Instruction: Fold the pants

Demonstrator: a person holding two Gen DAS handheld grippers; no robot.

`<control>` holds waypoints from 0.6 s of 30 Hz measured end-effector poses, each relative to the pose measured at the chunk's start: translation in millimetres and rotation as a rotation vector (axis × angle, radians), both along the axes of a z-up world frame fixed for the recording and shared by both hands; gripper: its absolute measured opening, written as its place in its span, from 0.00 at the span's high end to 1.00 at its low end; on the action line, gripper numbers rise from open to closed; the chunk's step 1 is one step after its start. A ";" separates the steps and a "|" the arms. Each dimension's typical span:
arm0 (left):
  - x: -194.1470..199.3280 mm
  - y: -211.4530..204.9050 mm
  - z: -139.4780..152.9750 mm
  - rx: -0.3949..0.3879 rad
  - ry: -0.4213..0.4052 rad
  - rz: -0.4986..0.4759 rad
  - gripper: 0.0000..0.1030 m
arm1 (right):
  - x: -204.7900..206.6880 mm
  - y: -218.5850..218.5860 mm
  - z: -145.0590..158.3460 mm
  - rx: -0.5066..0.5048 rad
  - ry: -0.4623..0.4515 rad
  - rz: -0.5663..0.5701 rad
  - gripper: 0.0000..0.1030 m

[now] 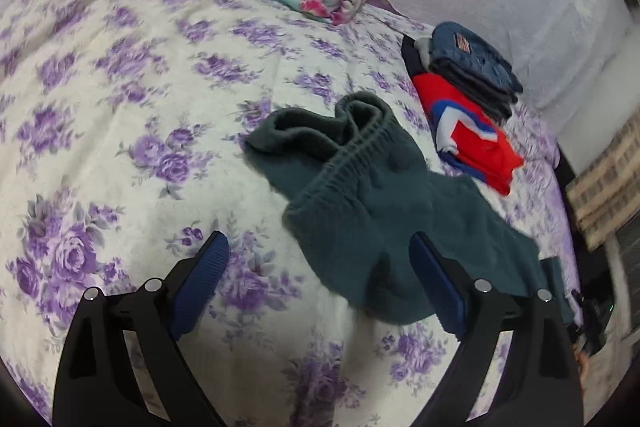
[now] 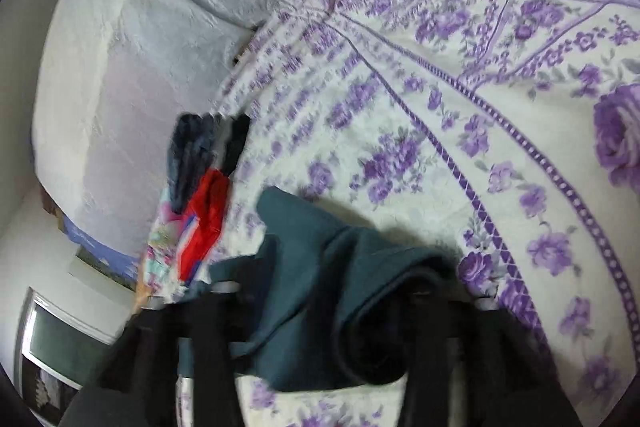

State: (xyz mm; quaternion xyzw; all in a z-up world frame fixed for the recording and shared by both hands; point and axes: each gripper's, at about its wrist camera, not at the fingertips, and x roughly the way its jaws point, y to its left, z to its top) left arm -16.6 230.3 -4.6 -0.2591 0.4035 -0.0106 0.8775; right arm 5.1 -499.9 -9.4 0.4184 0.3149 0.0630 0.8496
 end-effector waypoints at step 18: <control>-15.6 -22.7 31.0 -0.036 -0.176 -0.066 0.88 | -97.6 54.3 65.5 -0.133 -0.092 0.118 0.35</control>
